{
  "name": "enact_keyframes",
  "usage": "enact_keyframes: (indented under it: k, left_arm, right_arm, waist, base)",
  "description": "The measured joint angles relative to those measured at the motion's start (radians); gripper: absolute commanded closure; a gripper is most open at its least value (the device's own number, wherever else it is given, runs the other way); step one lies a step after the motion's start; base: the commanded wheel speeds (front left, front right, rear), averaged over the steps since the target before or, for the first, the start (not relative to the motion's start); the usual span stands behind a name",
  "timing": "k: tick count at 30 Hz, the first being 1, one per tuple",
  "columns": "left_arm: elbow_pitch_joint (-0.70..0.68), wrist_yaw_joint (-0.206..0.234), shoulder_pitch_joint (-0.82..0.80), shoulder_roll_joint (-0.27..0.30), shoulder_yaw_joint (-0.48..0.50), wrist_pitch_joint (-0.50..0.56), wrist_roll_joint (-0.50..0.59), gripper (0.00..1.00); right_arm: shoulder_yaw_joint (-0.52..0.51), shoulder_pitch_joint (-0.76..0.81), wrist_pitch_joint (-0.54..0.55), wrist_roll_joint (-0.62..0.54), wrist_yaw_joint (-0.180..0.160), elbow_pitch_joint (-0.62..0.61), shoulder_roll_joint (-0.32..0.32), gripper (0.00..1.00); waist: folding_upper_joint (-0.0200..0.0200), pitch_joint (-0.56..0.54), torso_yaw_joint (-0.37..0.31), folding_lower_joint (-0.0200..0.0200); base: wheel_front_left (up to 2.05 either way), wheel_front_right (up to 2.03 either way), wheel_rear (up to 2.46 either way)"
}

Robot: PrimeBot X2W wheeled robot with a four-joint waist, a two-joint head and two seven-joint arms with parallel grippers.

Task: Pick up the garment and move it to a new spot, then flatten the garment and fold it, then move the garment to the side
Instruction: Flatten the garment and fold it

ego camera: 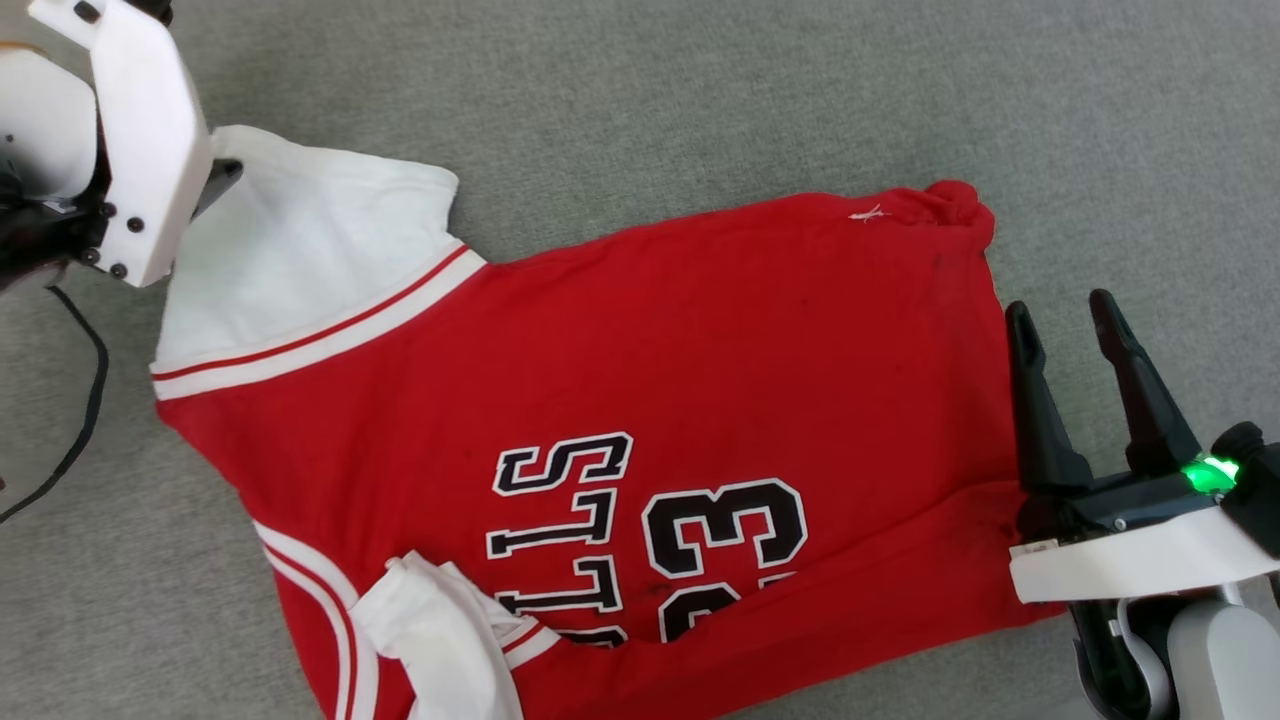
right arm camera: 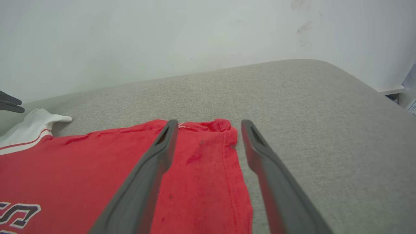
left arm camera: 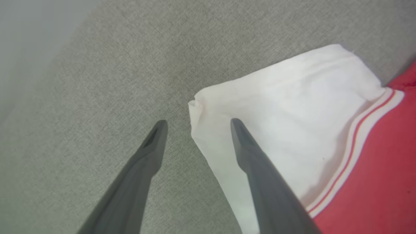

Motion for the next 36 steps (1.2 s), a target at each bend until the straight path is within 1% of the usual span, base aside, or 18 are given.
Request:
enact_keyframes:
  k: [2,5,9,11,12,13,14,20,25,28,30,34,36]
  left_arm:
    - [0.017,0.003,-0.002,0.002,-0.001,0.032,-0.021,0.0]
    - [0.044,0.024,-0.002,0.005,0.001,0.041,-0.02,0.0]
    - [0.07,0.039,-0.002,0.011,0.009,0.033,-0.02,0.0]
    - [0.077,0.043,-0.002,0.011,0.013,0.036,-0.029,0.0]
    - [0.078,0.042,-0.002,0.012,0.014,0.04,-0.036,0.29]
    - [0.081,0.041,-0.002,0.012,0.015,0.042,-0.045,0.82]
    - [0.082,0.041,-0.002,0.009,0.016,0.041,-0.052,1.0]
    - [0.097,0.036,0.016,-0.033,0.005,-0.053,-0.031,1.0]
    - [0.103,0.023,0.017,-0.078,-0.02,-0.154,0.014,1.0]
    - [0.091,0.013,0.023,-0.097,-0.045,-0.201,0.024,1.0]
    - [0.07,0.006,0.023,-0.104,-0.058,-0.24,0.03,1.0]
    - [0.012,0.004,0.025,-0.109,-0.077,-0.281,0.037,1.0]
    - [-0.029,0.003,0.028,-0.108,-0.083,-0.299,0.043,1.0]
  right_arm:
    - [0.012,-0.008,-0.01,0.004,0.0,0.011,0.0,0.0]
    - [0.021,-0.022,-0.023,0.011,0.0,0.025,-0.001,0.0]
    - [0.062,-0.037,-0.028,0.027,0.0,0.037,-0.012,0.0]
    - [0.064,-0.048,-0.031,0.027,0.0,0.039,-0.026,0.0]
    - [0.064,-0.051,-0.031,0.028,0.0,0.041,-0.031,0.0]
    - [0.063,-0.053,-0.031,0.028,0.0,0.042,-0.036,0.0]
    - [0.062,-0.056,-0.031,0.029,0.0,0.042,-0.04,0.0]
    - [0.059,-0.061,-0.001,0.044,0.0,0.039,-0.086,0.0]
    - [0.032,-0.057,0.087,0.046,0.0,0.019,-0.145,0.0]
    - [0.02,-0.05,0.181,0.045,0.0,0.002,-0.203,0.0]
    - [0.011,-0.049,0.268,0.046,0.0,-0.015,-0.248,0.0]
    - [-0.023,-0.054,0.5,0.084,0.0,-0.038,-0.332,0.0]
    - [-0.05,-0.085,0.607,0.111,0.0,-0.046,-0.367,0.0]
  waist:
    - [0.0,0.014,-0.011,0.0]
    - [0.0,0.031,-0.024,0.0]
    - [0.0,0.052,-0.035,-0.0001]
    - [0.0,0.059,-0.039,-0.0001]
    - [0.0,0.061,-0.039,-0.0002]
    - [0.0,0.062,-0.039,-0.0002]
    - [0.0,0.062,-0.037,-0.0002]
    - [0.0,0.038,-0.013,-0.0001]
    - [0.0,-0.005,0.023,-0.0001]
    - [0.0,-0.042,0.049,-0.0002]
    - [0.0,-0.065,0.069,-0.0002]
    - [0.0,-0.102,0.117,-0.0002]
    - [0.0,-0.114,0.144,-0.0002]
  base:
    - [0.0,0.0,0.0]
    - [0.0,0.0,0.0]
    - [0.0,0.0,0.0]
    - [0.0,0.0,0.0]
    - [0.0,0.0,0.0]
    - [0.0,0.0,0.0]
    - [0.0,0.0,0.0]
    - [0.0,0.0,0.0]
    - [0.0,0.0,0.0]
    - [0.0,0.0,0.0]
    - [0.0,0.0,0.0]
    - [0.0,0.0,0.0]
    - [0.0,0.0,0.0]
